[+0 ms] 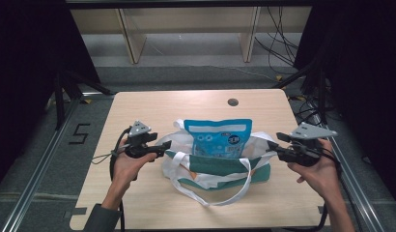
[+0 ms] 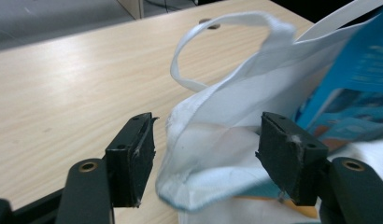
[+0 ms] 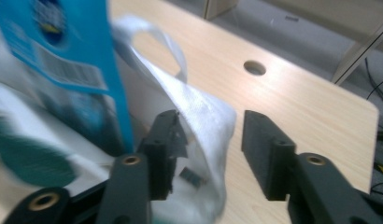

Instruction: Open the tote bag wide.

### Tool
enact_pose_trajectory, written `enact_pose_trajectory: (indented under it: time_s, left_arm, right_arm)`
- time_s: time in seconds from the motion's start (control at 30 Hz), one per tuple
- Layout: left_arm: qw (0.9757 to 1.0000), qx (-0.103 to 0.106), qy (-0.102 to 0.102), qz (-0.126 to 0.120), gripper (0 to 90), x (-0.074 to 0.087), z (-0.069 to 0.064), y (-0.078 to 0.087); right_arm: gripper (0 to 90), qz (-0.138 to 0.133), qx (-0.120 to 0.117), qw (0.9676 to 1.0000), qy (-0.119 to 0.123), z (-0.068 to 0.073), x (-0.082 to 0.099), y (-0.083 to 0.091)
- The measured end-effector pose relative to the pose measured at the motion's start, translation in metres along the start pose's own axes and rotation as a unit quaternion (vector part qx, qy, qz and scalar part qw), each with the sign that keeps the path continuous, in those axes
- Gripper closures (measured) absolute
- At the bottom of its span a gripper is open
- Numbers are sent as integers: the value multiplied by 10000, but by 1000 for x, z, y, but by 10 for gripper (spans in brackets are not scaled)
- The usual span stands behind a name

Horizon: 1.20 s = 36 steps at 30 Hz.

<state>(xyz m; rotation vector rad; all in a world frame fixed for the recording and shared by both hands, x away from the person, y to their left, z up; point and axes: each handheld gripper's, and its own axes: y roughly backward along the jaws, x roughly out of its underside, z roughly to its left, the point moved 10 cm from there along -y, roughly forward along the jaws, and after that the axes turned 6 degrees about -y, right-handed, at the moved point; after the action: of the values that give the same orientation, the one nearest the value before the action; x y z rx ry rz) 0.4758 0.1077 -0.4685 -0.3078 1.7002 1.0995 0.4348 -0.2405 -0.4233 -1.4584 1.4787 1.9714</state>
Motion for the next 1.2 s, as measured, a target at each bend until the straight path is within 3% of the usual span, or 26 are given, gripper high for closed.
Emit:
enact_pose_trajectory:
  time_s: [0.07, 0.1, 0.13, 0.17, 0.2, 0.23, 0.27, 0.33, 0.43, 0.5, 0.53, 0.6, 0.67, 0.7, 0.73, 0.8, 0.83, 0.87, 0.9, 0.93, 0.97, 1.0, 1.07, 1.1, 1.13, 1.2]
  left_arm:
    - [10000, 18, -8, 7, 395, 2, 2, -7]
    - [9998, 44, -179, 38, 438, 8, 3, -23]
    - [9989, -106, -430, 152, 620, 12, 8, -26]
    - [9970, -237, -697, 234, 714, 19, 14, -31]
    - [9970, -237, -697, 234, 769, 19, 14, -31]
    - [9976, -100, -586, 352, 794, 32, 17, -39]
    - [9976, -100, -586, 352, 804, 32, 17, -39]
    - [9986, 219, -148, 467, 812, 53, 13, -50]
    - [9947, 298, -329, 930, 840, 83, 7, -69]
    - [9968, 242, -128, 756, 847, 85, 5, -75]
    - [9958, 195, -288, 852, 846, 86, 6, -74]
    - [9936, 80, -514, 1000, 831, 86, 8, -71]
    - [9934, 14, -492, 1037, 721, 85, 10, -70]
    - [9937, -49, -408, 1043, 652, 82, 15, -65]
    - [9939, -42, -386, 1034, 582, 80, 17, -61]
    - [9947, -11, -268, 989, 452, 76, 17, -57]
    - [9953, -25, -92, 960, 403, 61, 15, -45]
    - [9967, -104, -174, 780, 371, 50, 12, -41]
    - [9967, -104, -174, 780, 343, 50, 12, -41]
    - [9976, -113, -267, 629, 328, 38, 9, -37]
    - [9990, -96, -339, 276, 315, 15, 3, -33]
    - [9990, -96, -339, 276, 313, 15, 3, -33]
    - [9989, 161, -422, 89, 335, 2, -9, -33]
    - [9980, 357, -506, 162, 342, 2, -17, -37]
    - [9958, 500, -704, 304, 350, 4, -23, -44]
    - [9954, 503, -714, 381, 356, 6, -24, -50]
  right_arm:
    - [653, 95, -18, 9999, 141, -2, 1, -9]
    - [710, 149, 30, 9996, 239, -4, 2, -19]
    - [832, 453, 289, 9967, 604, -15, 10, -35]
    - [853, 564, 323, 9967, 496, -16, 15, -40]
    - [863, 596, 311, 9958, 617, -23, 20, -48]
    - [868, 693, 306, 9956, 556, -25, 26, -51]
    - [868, 693, 306, 9956, 556, -25, 26, -51]
    - [873, 909, 231, 9951, 321, -30, 46, -64]
    - [878, 1313, 120, 9909, 278, -31, 82, -89]
    - [880, 1563, 46, 9873, 272, -26, 107, -108]
    - [881, 1399, 86, 9898, 255, -27, 108, -113]
    - [876, 1425, 26, 9896, 198, -28, 107, -112]
    - [852, 1428, 1, 9896, 167, -29, 106, -110]
    - [642, 1401, 229, 9899, 23, -35, 99, -102]
    - [613, 1349, 353, 9902, 18, -39, 94, -97]
    - [561, 997, 273, 9945, -168, -40, 75, -78]
    - [530, 732, 195, 9969, -227, -37, 60, -64]
    - [514, 561, 132, 9983, -132, -33, 48, -53]
    - [496, 363, 44, 9993, -11, -26, 36, -41]
    - [480, 307, -121, 9994, -133, -13, 27, -30]
    - [472, 227, -279, 9993, -137, -5, 20, -24]
    - [472, 227, -279, 9993, -137, -5, 20, -24]
    - [464, -65, -740, 9972, 22, 24, 2, -10]
    - [456, -129, -937, 9955, 102, 38, -2, -8]
    - [451, 29, -1283, 9908, 423, 60, -1, -10]
    - [444, 77, -1383, 9894, 429, 68, 1, -13]
